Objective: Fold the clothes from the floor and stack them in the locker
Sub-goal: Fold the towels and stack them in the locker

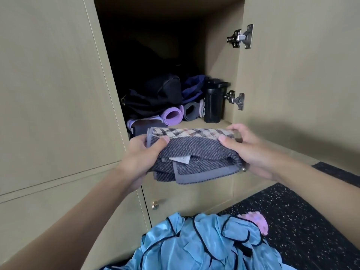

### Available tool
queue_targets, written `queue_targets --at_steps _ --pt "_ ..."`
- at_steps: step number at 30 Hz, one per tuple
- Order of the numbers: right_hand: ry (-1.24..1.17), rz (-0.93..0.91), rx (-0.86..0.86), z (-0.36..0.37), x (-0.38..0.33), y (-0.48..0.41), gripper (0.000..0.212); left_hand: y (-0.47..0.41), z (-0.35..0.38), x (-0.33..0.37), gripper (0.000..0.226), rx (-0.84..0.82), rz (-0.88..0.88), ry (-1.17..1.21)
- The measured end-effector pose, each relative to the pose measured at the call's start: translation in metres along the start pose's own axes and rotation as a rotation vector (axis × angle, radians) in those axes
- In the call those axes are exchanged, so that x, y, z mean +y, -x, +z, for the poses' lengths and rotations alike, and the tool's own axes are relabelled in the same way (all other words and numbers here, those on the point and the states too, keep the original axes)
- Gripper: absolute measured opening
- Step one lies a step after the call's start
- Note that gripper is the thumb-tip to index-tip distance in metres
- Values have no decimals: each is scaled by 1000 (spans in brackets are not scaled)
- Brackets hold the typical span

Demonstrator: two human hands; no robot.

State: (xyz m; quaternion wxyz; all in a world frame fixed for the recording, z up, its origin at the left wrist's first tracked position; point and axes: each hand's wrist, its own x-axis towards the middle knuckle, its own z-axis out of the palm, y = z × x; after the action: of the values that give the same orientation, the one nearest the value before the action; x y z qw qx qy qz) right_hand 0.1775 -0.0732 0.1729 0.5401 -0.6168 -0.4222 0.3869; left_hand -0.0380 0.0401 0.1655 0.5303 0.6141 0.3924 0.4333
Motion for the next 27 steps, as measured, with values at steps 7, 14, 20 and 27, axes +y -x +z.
queue_targets --at_steps 7,14,20,27 --pt "-132 -99 -101 23 -6 -82 70 -67 -4 -11 30 325 91 35" --pt "-268 -62 -78 41 1 -177 55 -111 3 -20 45 288 329 -441" --pt "-82 -89 -49 72 20 -231 54 -138 0 -44 64 309 376 -1035" --pt "384 -441 -77 73 40 -243 63 -149 -2 -57 73 260 304 -1248"
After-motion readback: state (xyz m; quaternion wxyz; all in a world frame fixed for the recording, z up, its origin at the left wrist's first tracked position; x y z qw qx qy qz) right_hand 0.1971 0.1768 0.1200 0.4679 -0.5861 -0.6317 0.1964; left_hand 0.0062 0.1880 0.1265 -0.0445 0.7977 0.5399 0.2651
